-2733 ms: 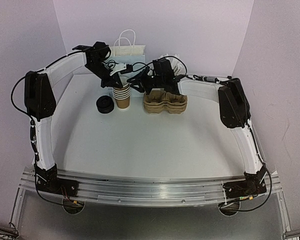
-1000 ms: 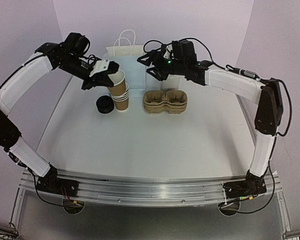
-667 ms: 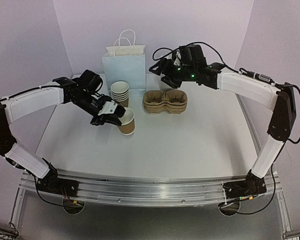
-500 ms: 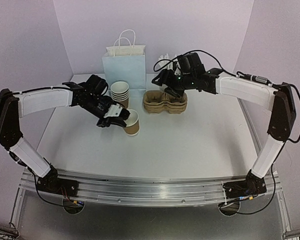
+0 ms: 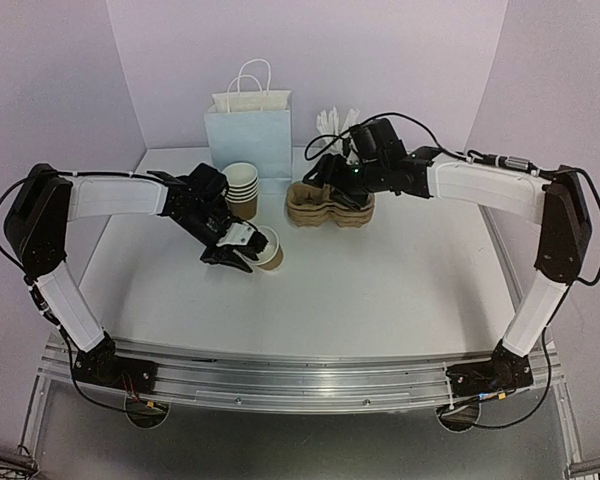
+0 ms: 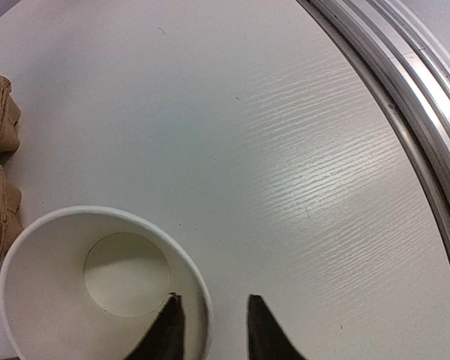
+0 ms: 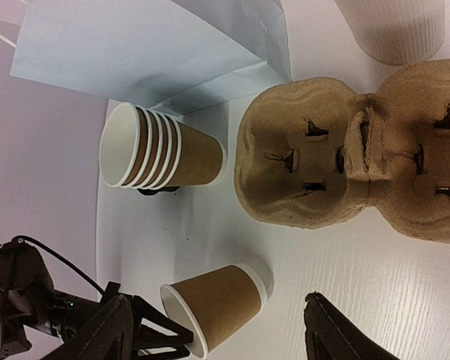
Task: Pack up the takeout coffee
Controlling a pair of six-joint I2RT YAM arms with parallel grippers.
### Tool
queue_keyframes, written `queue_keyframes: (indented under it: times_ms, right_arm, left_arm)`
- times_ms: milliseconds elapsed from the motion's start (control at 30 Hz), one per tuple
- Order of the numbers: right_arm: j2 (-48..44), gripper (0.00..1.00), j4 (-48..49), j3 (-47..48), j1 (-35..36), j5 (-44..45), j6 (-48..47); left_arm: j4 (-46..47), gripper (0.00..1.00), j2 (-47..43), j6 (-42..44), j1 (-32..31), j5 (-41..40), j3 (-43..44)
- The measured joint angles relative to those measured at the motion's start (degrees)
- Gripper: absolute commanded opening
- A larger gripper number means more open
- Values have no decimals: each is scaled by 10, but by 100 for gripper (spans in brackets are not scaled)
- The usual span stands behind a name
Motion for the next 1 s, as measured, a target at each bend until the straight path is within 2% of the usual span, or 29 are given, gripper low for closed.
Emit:
queue_keyframes:
  times_ms: [133, 267, 400, 533, 667, 800, 900, 1000]
  right_arm:
    - [0, 74, 0, -2, 1, 2, 0]
    - [0, 74, 0, -2, 1, 3, 0]
    - [0, 74, 0, -1, 1, 3, -1]
    - [0, 74, 0, 3, 2, 1, -1]
    - [0, 73, 0, 5, 2, 1, -1]
    - [0, 73, 0, 5, 2, 1, -1]
    - [0, 73, 0, 6, 2, -1, -1]
    - [3, 73, 0, 11, 2, -3, -1]
  left_arm:
    - [-52, 71, 1, -6, 0, 1, 35]
    - [-78, 78, -3, -31, 0, 1, 84]
    - [-94, 78, -32, -59, 2, -1, 107]
    - [-120, 69, -80, -103, 22, 3, 116]
    - [-145, 62, -108, -185, 135, 32, 148]
    - [-140, 53, -109, -273, 263, 29, 168]
    - [-102, 58, -103, -362, 302, -18, 163]
    - [-64, 64, -67, -425, 300, -67, 174]
